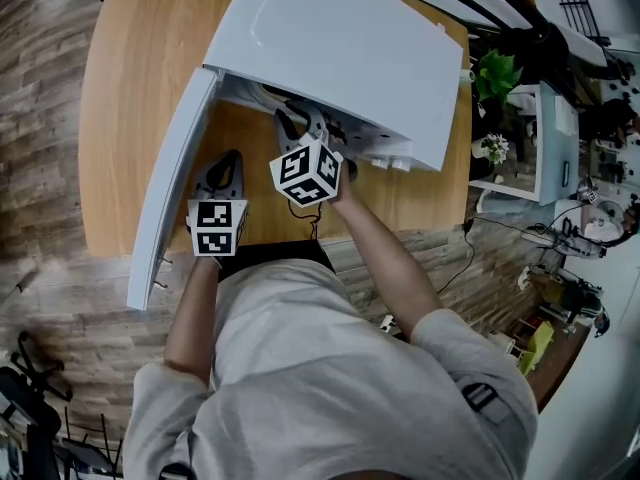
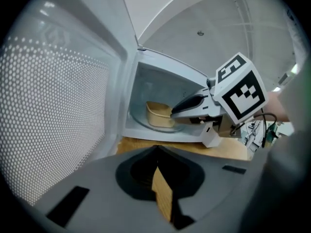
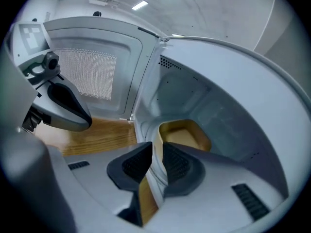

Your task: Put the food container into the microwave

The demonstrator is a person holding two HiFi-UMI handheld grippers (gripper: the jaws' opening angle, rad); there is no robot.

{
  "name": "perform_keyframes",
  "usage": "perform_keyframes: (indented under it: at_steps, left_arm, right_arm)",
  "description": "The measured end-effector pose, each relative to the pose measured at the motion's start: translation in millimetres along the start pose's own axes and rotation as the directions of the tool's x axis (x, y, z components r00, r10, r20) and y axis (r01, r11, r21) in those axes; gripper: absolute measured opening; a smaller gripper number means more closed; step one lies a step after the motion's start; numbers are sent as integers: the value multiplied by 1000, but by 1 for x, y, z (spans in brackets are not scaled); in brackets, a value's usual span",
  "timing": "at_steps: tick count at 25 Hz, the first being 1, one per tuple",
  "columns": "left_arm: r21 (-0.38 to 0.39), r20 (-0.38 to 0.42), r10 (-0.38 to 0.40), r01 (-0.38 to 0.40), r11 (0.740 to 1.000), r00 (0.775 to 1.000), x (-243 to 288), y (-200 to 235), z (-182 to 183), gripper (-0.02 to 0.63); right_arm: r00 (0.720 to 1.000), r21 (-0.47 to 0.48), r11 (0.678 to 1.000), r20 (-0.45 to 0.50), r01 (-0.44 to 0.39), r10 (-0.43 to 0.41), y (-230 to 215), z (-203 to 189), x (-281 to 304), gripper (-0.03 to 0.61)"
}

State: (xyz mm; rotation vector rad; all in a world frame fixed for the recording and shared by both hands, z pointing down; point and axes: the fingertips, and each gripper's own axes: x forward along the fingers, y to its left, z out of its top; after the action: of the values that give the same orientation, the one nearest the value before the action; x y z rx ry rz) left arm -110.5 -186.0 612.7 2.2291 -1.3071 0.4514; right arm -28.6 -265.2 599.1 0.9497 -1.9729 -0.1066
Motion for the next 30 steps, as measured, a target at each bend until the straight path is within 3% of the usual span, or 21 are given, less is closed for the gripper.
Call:
perform_keyframes:
  at_steps: [8,20,25,30]
  left_arm:
    - [43,-23,-55,56,997,998,4,-13,-1,12]
    - [99,-26,-152,154,983,988,-3,-39,7,12]
    - [121,-36,-179,182,976,983,-3,-53,13,12]
    - [144,-39,-198,202,969,979,-1,-68,23,12]
  right_arm:
    - [999,234,972,-9,-38,42,9,-20,-15,8]
    - [1000,472,882,8,-20,18,40,-50,-57,5]
    - [999,561,828,29,13,-35,36,-66,-84,5]
    - [994,605,795,46,50,-97,25,-76,-101,5]
